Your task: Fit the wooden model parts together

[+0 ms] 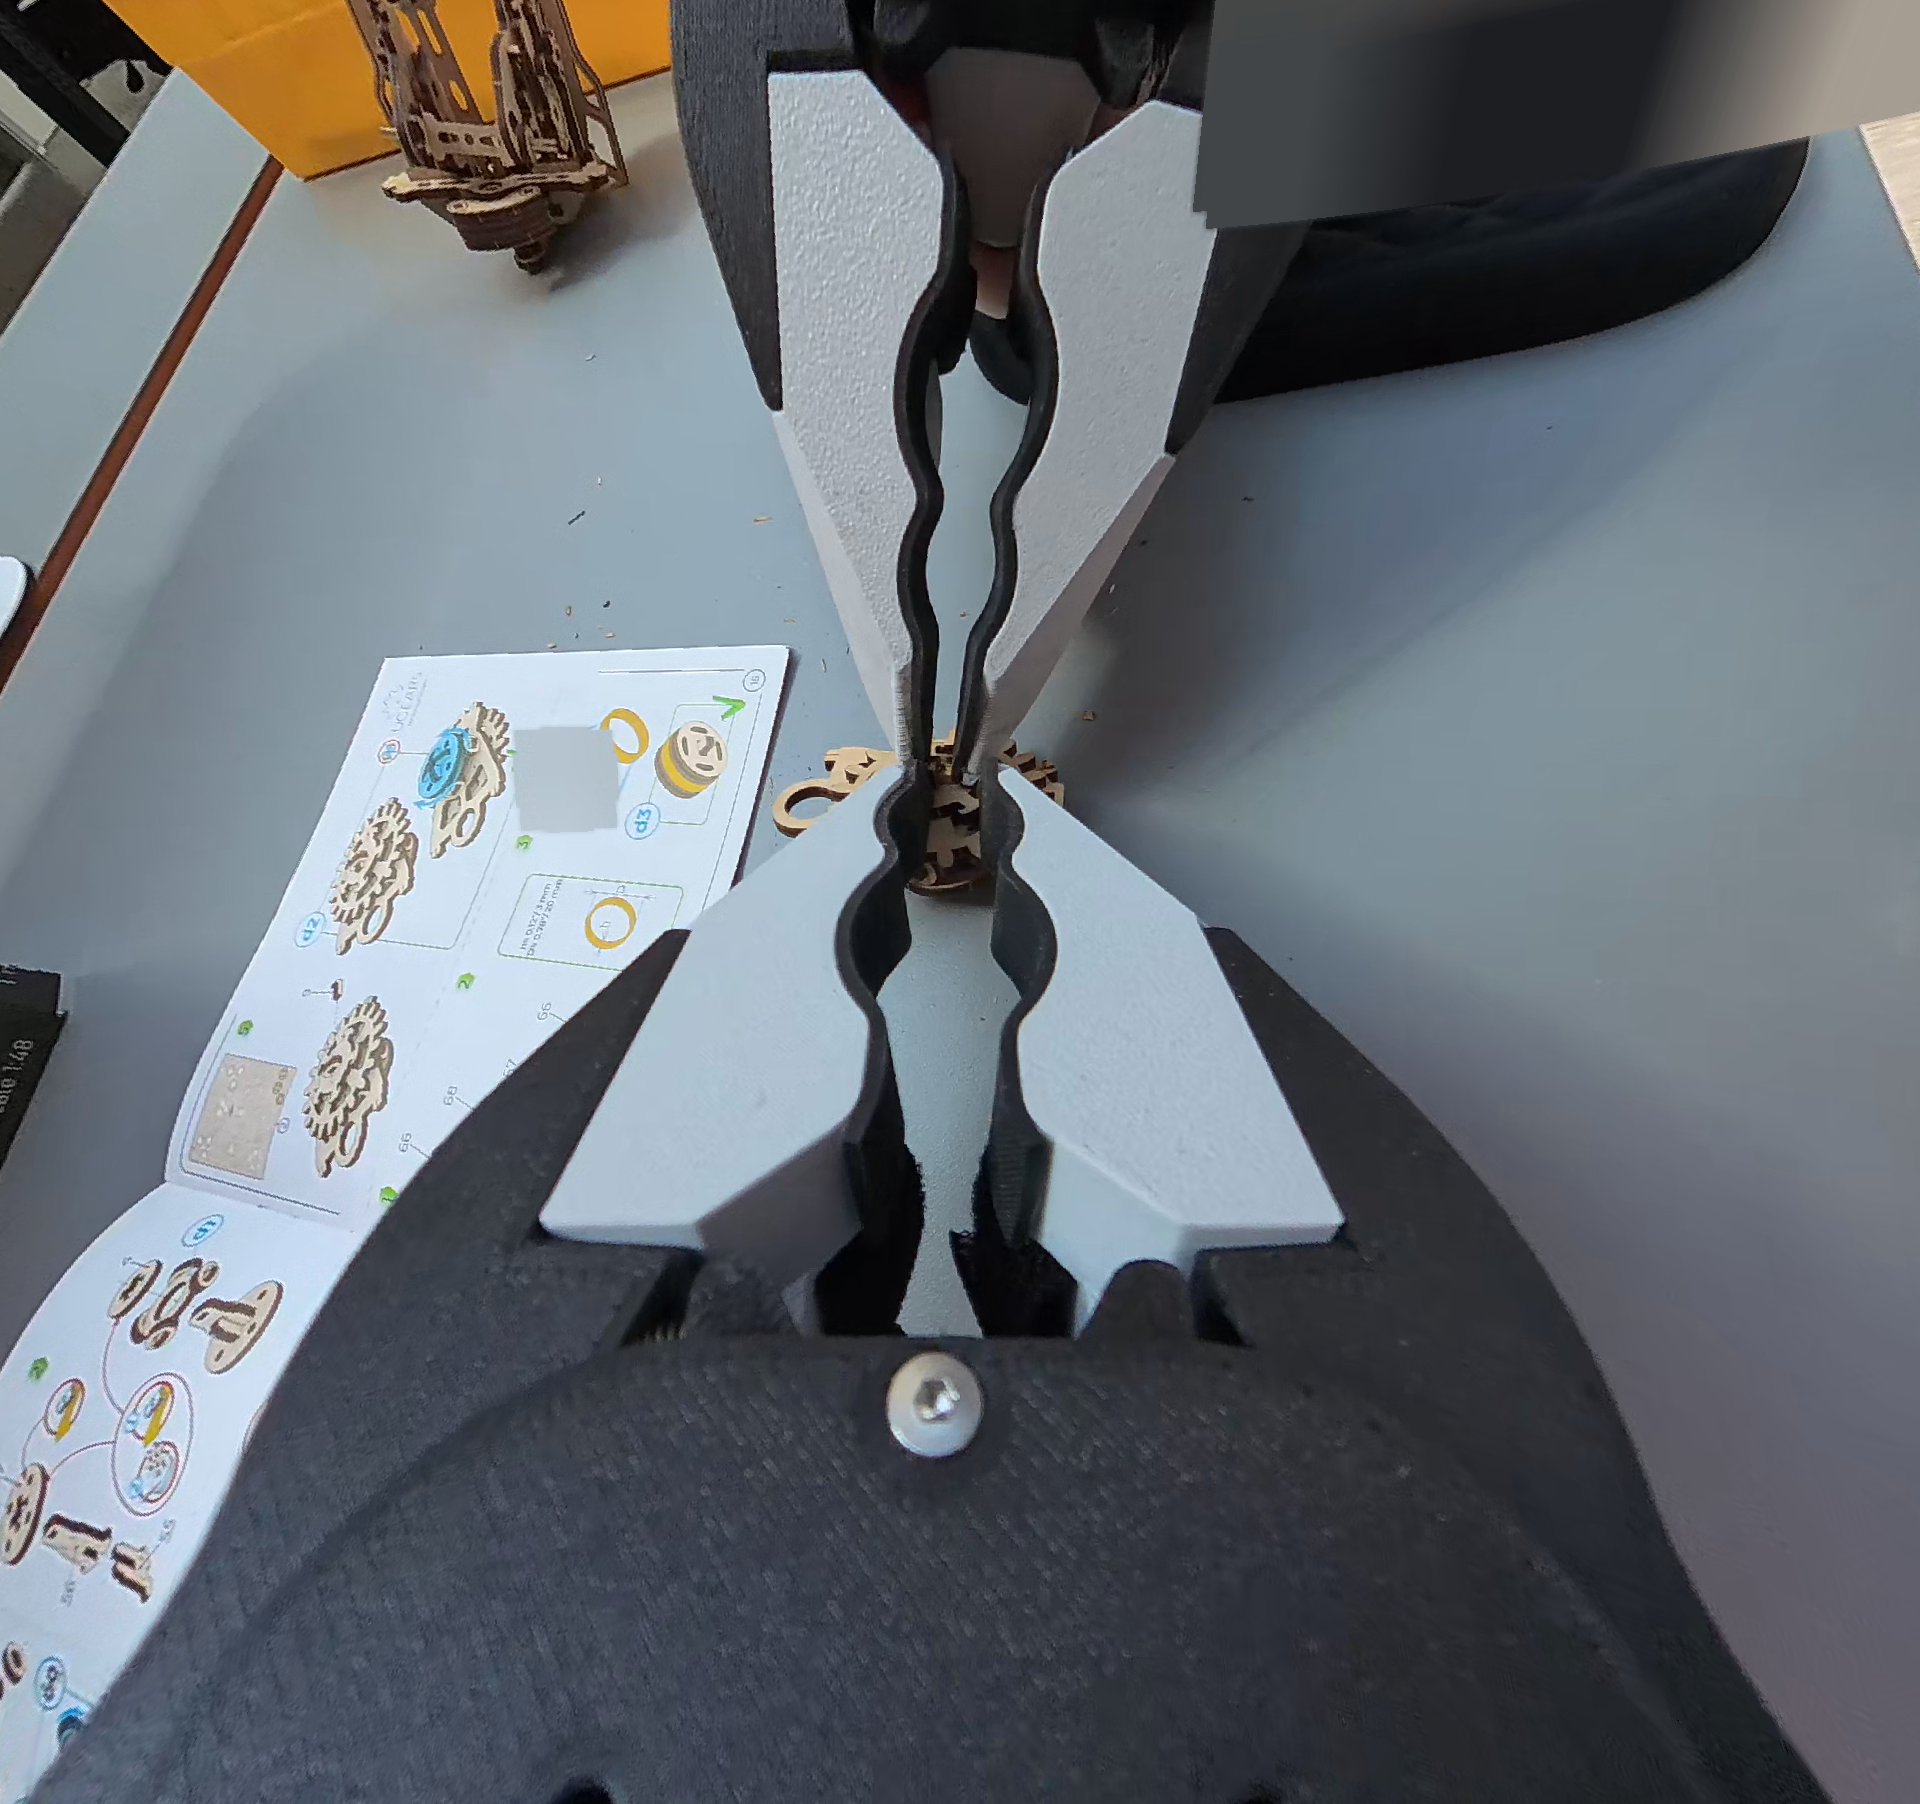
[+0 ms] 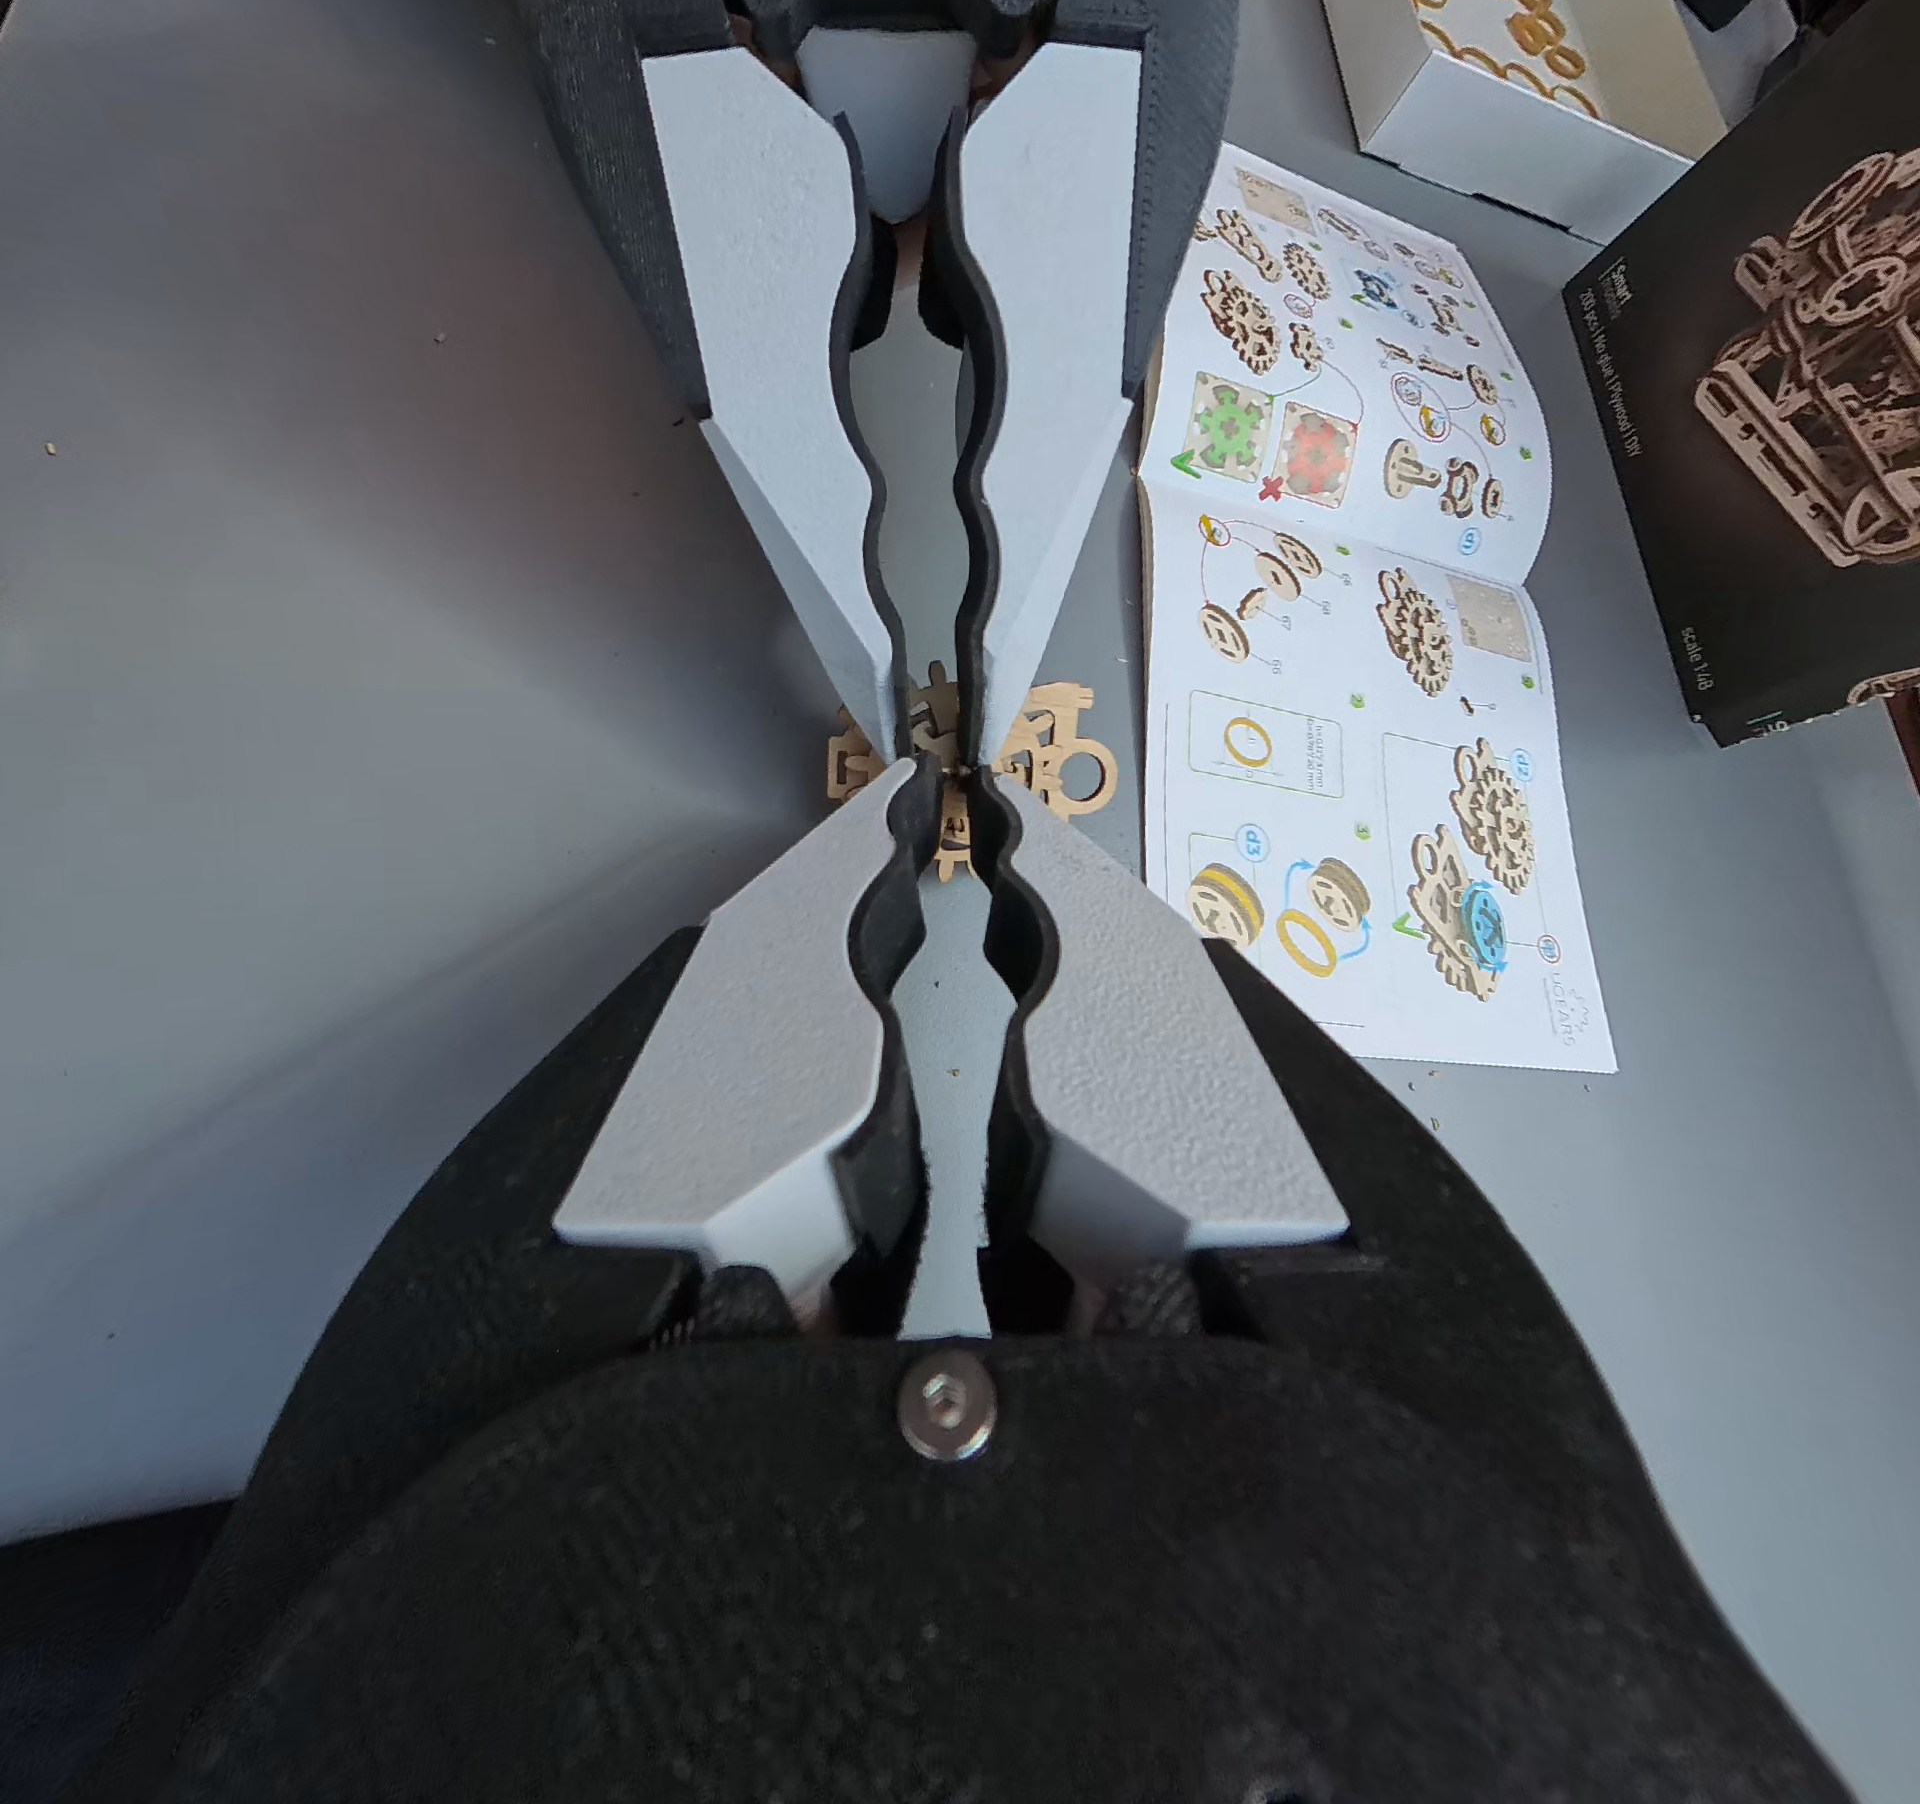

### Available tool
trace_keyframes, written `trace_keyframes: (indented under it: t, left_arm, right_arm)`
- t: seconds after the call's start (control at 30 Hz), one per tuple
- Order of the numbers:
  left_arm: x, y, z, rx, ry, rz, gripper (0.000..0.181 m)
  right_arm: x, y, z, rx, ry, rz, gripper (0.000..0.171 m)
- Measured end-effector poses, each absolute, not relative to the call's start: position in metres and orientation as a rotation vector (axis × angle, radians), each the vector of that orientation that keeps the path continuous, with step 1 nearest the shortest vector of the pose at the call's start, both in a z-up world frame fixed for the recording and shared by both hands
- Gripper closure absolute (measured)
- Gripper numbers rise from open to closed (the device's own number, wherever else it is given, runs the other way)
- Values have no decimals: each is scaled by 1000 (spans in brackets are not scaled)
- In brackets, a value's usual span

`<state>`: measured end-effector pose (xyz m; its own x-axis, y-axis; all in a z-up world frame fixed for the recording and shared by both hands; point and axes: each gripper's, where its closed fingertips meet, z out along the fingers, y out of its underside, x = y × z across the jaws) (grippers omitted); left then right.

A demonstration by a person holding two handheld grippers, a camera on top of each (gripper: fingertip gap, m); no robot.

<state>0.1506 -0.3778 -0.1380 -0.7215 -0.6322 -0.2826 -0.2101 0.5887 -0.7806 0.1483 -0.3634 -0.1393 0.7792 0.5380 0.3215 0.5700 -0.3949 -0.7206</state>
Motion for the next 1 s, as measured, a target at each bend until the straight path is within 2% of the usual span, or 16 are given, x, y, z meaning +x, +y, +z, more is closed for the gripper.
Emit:
trace_keyframes:
  t: [1.0]
  left_arm:
    - [155,-372,-137,-681,2249,-1090,174]
  right_arm:
    - [154,-357,-138,-2046,-798,-77,166]
